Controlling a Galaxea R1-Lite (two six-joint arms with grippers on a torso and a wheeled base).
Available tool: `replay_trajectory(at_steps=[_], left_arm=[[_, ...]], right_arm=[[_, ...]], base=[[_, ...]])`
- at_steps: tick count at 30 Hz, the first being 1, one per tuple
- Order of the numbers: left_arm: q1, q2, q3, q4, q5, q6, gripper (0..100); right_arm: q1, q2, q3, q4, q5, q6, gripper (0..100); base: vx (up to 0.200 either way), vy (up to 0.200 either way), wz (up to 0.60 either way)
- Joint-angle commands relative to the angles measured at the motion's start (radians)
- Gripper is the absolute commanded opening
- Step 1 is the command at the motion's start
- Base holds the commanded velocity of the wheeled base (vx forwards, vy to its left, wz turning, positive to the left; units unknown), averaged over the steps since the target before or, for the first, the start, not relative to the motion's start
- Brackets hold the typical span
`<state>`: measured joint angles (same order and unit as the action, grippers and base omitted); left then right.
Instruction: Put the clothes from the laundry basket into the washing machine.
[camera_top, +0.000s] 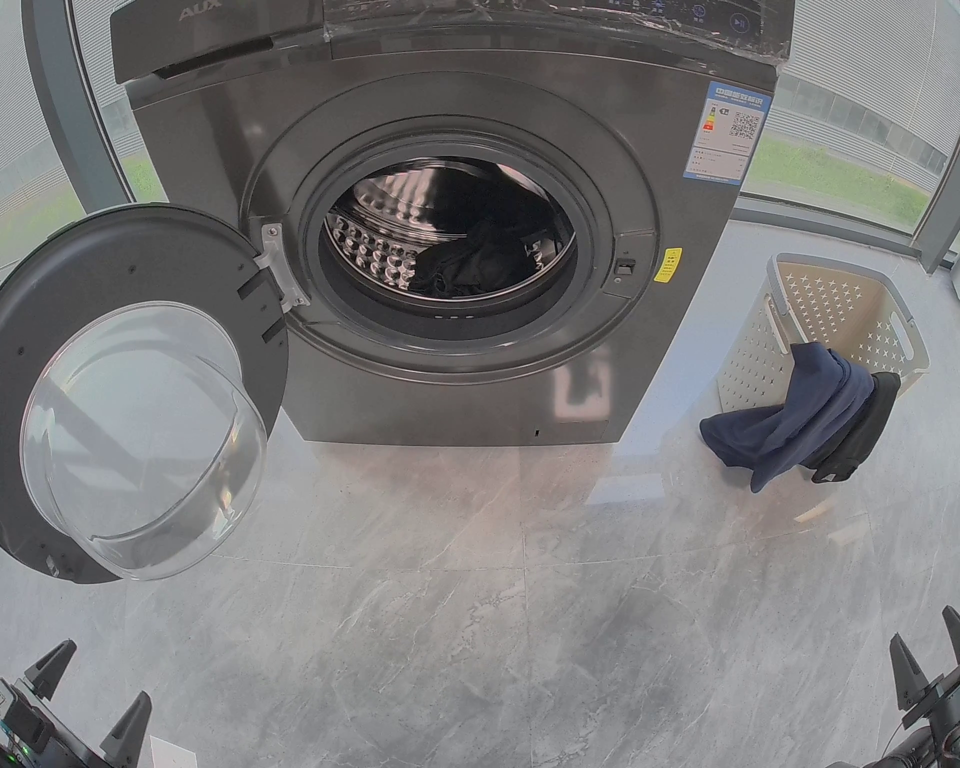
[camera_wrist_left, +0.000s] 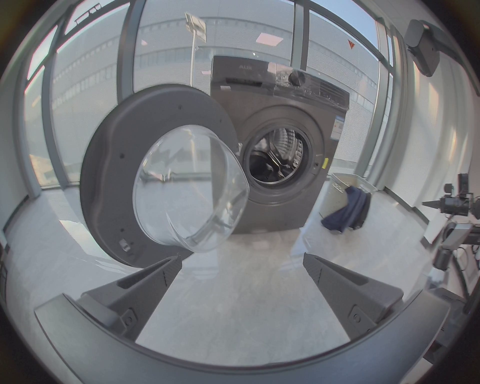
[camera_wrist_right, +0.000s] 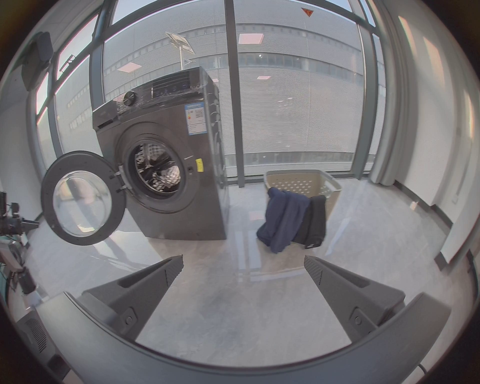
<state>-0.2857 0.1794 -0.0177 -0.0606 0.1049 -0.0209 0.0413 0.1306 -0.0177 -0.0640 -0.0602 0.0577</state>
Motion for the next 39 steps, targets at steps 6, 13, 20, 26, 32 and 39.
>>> replay_trajectory(at_steps=[6, 13, 20, 26, 32, 39], left_arm=[[0.29, -0.179, 0.018, -0.008, -0.08, 0.07, 100], [0.29, -0.178, 0.013, 0.012, -0.021, 0.078, 100], [0.284, -0.173, 0.012, 0.076, -0.096, -0.017, 100], [0.286, -0.175, 0.018, 0.058, -0.082, 0.002, 100], [0.286, -0.175, 0.018, 0.058, -0.086, 0.001, 100], [0.286, -0.175, 0.018, 0.058, -0.097, 0.013, 100]], right_arm=[[-0.057, -0.115, 0.015, 0.063, 0.002, -0.027, 100], [-0.052, -0.121, 0.016, 0.058, 0.002, -0.027, 100], [-0.05, -0.121, 0.016, 0.061, 0.013, -0.042, 100], [-0.052, -0.121, 0.016, 0.063, 0.014, -0.039, 100], [-0.052, -0.121, 0.016, 0.063, 0.014, -0.041, 100], [-0.054, -0.121, 0.016, 0.063, 0.014, -0.041, 100]], base=[[0.0, 0.0, 0.0], [0.0, -0.143, 0.0], [0.0, -0.2, 0.0], [-0.1, -0.2, 0.0], [0.0, -0.2, 0.0], [0.0, -0.2, 0.0]])
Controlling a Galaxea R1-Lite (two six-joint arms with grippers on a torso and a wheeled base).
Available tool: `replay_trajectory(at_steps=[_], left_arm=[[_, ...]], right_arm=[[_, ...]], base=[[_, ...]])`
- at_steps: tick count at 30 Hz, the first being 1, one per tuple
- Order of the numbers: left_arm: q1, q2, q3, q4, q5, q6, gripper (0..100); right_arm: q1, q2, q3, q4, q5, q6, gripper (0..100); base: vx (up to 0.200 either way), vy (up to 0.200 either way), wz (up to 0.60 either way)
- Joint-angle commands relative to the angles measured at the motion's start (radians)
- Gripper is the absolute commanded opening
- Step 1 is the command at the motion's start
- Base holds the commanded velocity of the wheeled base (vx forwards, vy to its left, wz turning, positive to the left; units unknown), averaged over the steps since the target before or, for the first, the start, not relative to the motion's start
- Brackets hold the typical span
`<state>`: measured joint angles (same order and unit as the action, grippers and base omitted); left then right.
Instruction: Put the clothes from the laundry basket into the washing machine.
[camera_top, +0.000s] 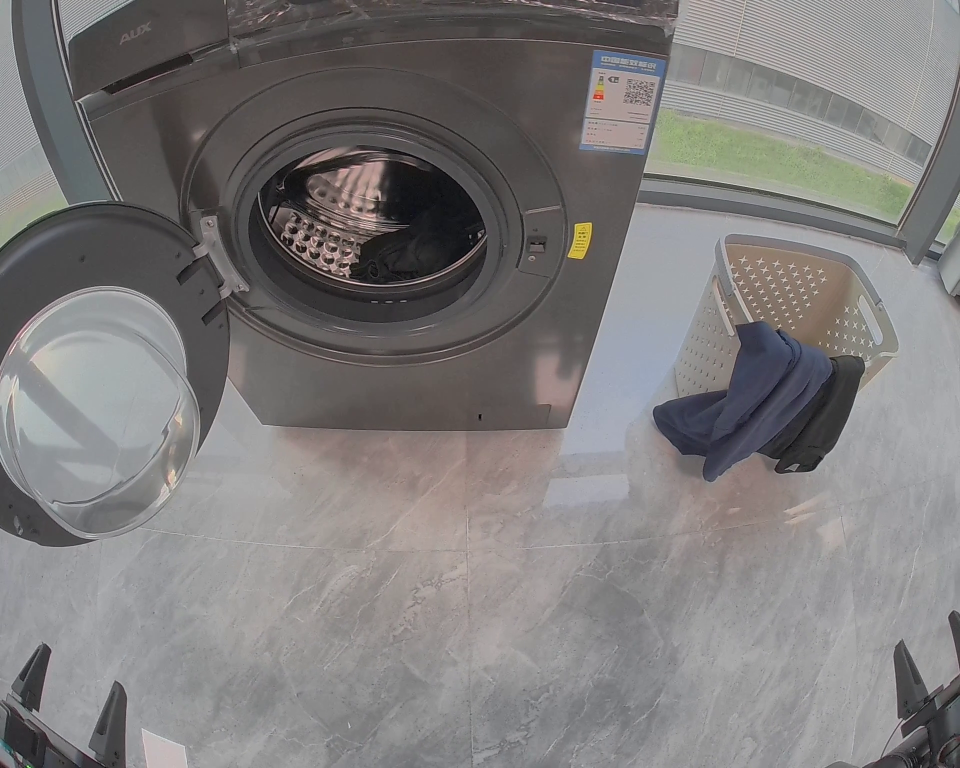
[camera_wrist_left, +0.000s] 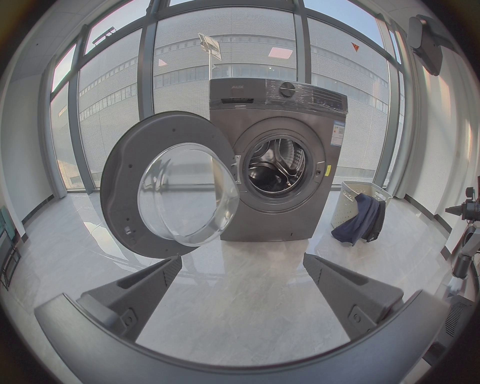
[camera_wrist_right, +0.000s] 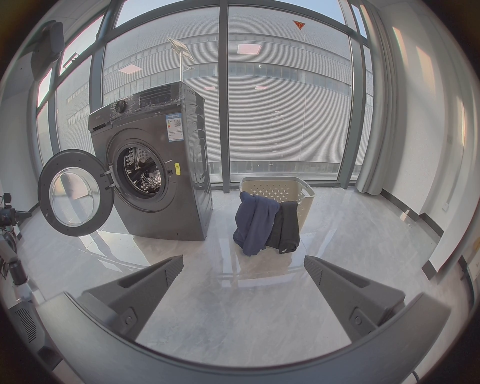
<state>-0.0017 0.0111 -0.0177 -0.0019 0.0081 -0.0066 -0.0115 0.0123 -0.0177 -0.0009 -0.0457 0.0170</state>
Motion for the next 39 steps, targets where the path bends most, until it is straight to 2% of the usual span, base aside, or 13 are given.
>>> replay_trajectory(at_steps=[1, 8, 17, 39], left_arm=[[0.0, -0.006, 0.018, -0.001, 0.0, -0.001, 100], [0.0, -0.006, 0.018, 0.0, -0.017, 0.013, 100], [0.0, -0.006, 0.018, 0.0, -0.017, 0.011, 100], [0.002, -0.006, 0.018, 0.0, -0.017, 0.011, 100]], right_arm=[[-0.001, -0.003, 0.016, -0.001, 0.0, 0.003, 100], [0.002, -0.003, 0.016, -0.001, 0.0, 0.004, 100], [0.001, -0.003, 0.018, -0.001, 0.0, 0.0, 100], [0.001, -0.003, 0.018, -0.001, 0.0, 0.003, 100]], base=[[0.0, -0.2, 0.0], [0.171, -0.029, 0.0], [0.2, -0.2, 0.0], [0.0, -0.2, 0.0]])
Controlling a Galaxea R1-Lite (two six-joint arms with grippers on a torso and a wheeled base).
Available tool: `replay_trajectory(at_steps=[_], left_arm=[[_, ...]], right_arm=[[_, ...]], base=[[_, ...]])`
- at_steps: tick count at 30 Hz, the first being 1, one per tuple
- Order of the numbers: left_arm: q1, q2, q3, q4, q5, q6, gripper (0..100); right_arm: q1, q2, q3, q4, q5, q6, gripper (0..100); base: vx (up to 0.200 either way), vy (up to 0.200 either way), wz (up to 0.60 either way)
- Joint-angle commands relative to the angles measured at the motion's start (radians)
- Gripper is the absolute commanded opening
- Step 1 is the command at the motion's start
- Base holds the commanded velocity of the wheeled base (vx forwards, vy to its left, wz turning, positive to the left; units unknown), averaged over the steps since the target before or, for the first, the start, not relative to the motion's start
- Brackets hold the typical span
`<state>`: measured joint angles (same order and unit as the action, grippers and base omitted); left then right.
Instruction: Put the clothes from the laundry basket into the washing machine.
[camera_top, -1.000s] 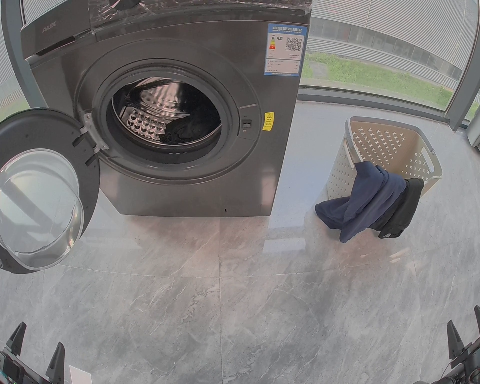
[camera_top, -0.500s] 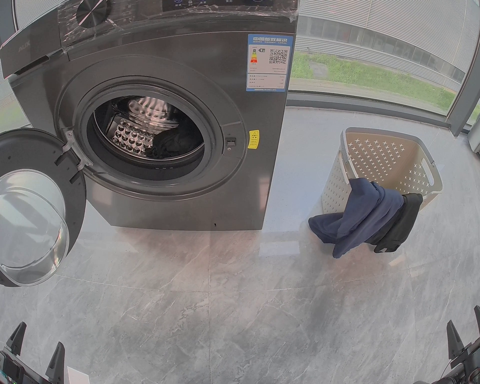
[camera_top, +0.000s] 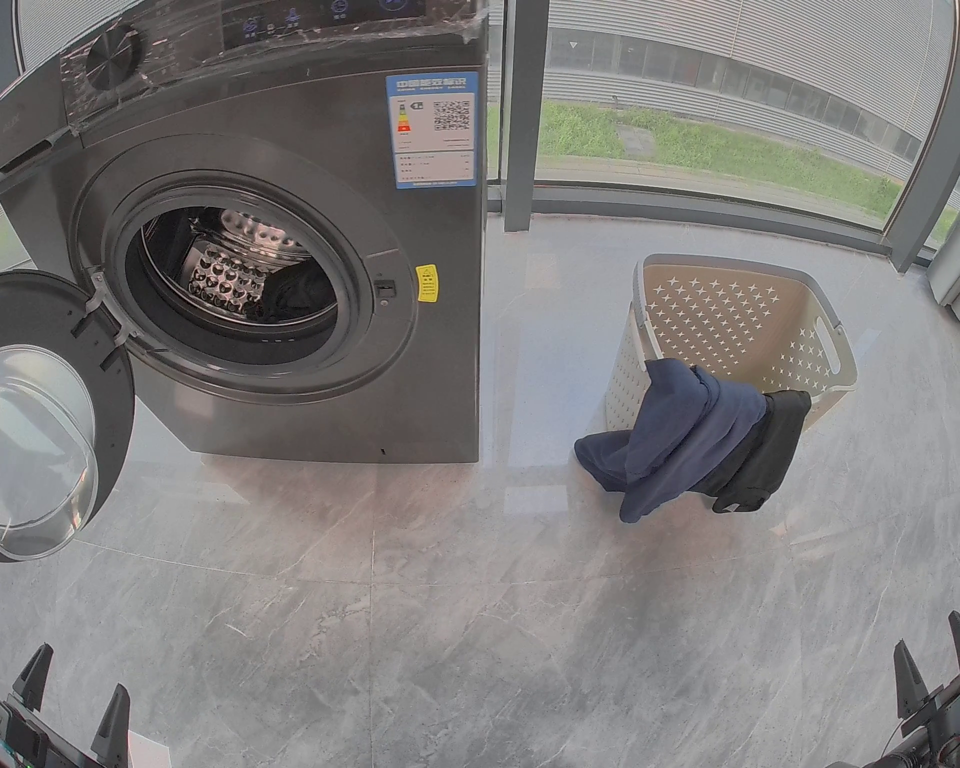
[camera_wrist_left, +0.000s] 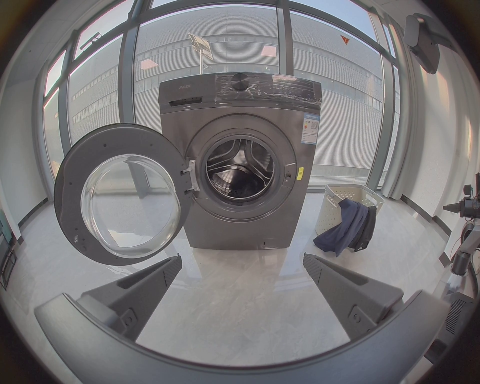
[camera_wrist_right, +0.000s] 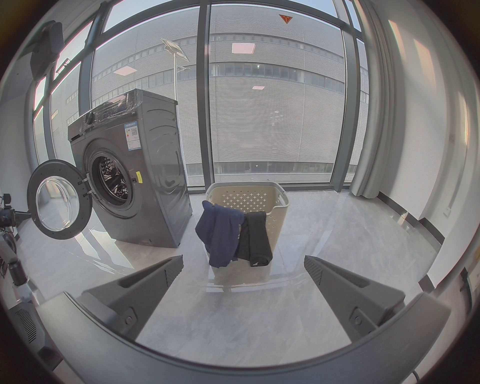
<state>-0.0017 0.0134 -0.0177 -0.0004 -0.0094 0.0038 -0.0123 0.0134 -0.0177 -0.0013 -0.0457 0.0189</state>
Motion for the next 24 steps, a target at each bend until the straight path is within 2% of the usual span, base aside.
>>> replay_trajectory(at_steps=[1, 24], left_arm=[[0.002, -0.009, 0.018, -0.001, 0.0, 0.001, 100], [0.0, -0.009, 0.018, 0.0, 0.002, 0.001, 100]], right_arm=[[0.0, -0.004, 0.018, 0.0, 0.0, -0.001, 100], [0.0, -0.004, 0.018, 0.0, 0.0, -0.005, 100]], base=[[0.0, -0.2, 0.0], [0.0, -0.2, 0.0]])
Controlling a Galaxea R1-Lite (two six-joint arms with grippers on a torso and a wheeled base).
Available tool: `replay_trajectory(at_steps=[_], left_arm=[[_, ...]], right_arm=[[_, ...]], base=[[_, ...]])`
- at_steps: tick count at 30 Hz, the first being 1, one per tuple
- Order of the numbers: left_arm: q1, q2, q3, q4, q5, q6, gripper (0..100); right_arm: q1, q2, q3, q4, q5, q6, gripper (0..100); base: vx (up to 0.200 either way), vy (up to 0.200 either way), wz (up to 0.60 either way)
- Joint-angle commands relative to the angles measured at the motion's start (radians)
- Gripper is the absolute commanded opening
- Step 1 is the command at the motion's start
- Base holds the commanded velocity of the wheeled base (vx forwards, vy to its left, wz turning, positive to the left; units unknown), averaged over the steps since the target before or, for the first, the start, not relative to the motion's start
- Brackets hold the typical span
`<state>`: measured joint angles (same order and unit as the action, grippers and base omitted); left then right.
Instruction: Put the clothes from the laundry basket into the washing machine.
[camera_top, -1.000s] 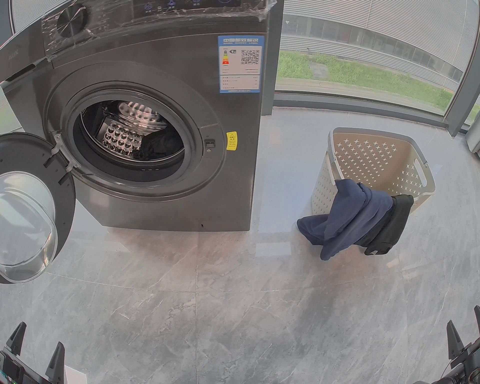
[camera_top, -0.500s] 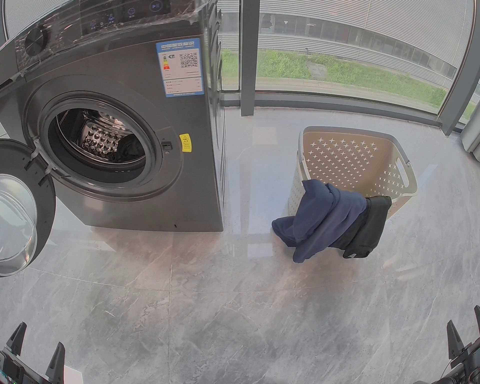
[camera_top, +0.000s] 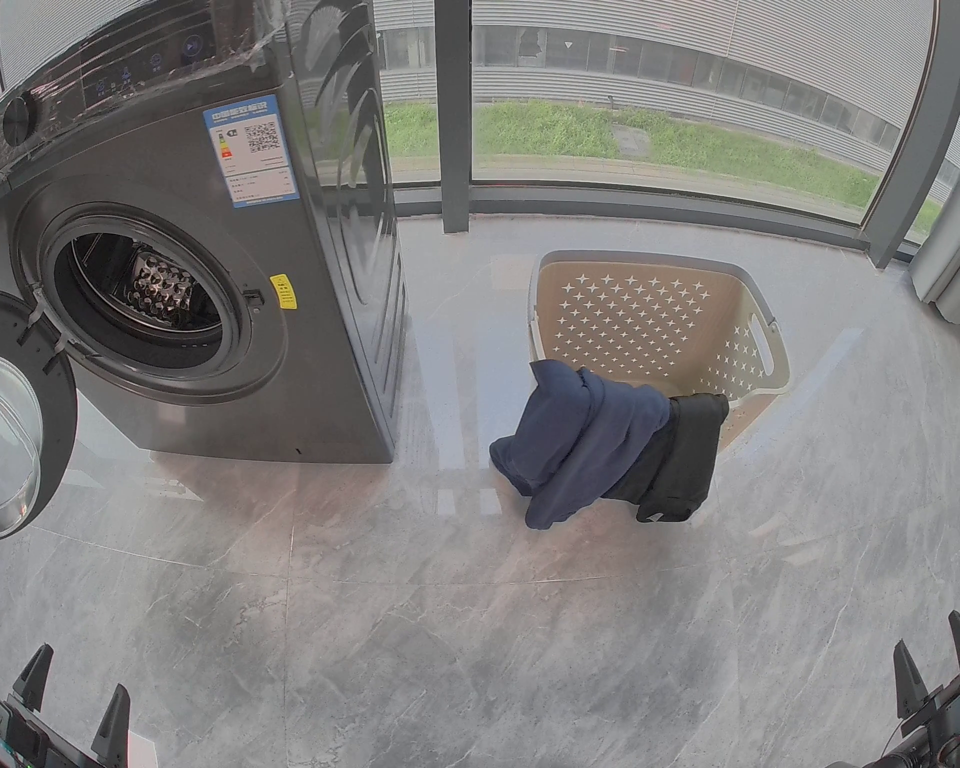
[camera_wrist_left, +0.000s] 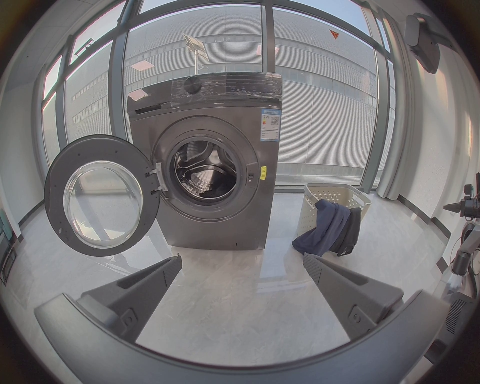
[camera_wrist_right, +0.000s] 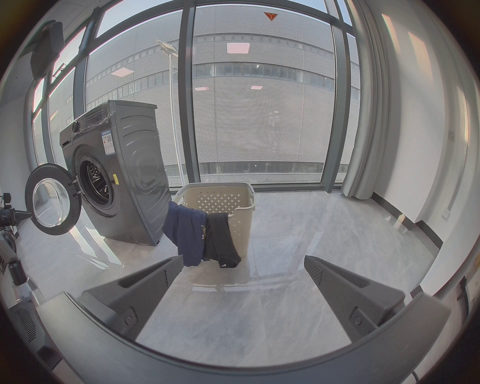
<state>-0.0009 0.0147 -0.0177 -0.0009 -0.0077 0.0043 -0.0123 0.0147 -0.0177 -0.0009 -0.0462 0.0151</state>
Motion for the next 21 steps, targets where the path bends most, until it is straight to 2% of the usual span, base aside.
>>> replay_trajectory(at_steps=[1, 5, 11, 20, 21], left_arm=[[-0.001, -0.01, 0.018, -0.001, 0.0, 0.0, 100], [0.001, -0.01, 0.018, -0.001, 0.0, 0.0, 100], [-0.001, -0.01, 0.018, -0.001, -0.002, -0.001, 100], [-0.001, -0.01, 0.018, 0.001, -0.002, -0.001, 100], [-0.001, -0.01, 0.018, 0.001, -0.002, -0.001, 100]], right_arm=[[0.0, -0.005, 0.016, -0.001, 0.0, -0.001, 100], [0.0, -0.005, 0.018, -0.001, 0.0, -0.001, 100], [0.0, -0.005, 0.016, -0.001, 0.0, 0.0, 100], [0.0, -0.005, 0.016, -0.001, 0.0, 0.0, 100], [0.0, -0.005, 0.018, -0.001, 0.0, 0.0, 100]], base=[[0.0, -0.2, 0.0], [0.0, -0.2, 0.0], [0.0, 0.0, 0.0], [0.2, 0.0, 0.0], [0.0, 0.0, 0.0]])
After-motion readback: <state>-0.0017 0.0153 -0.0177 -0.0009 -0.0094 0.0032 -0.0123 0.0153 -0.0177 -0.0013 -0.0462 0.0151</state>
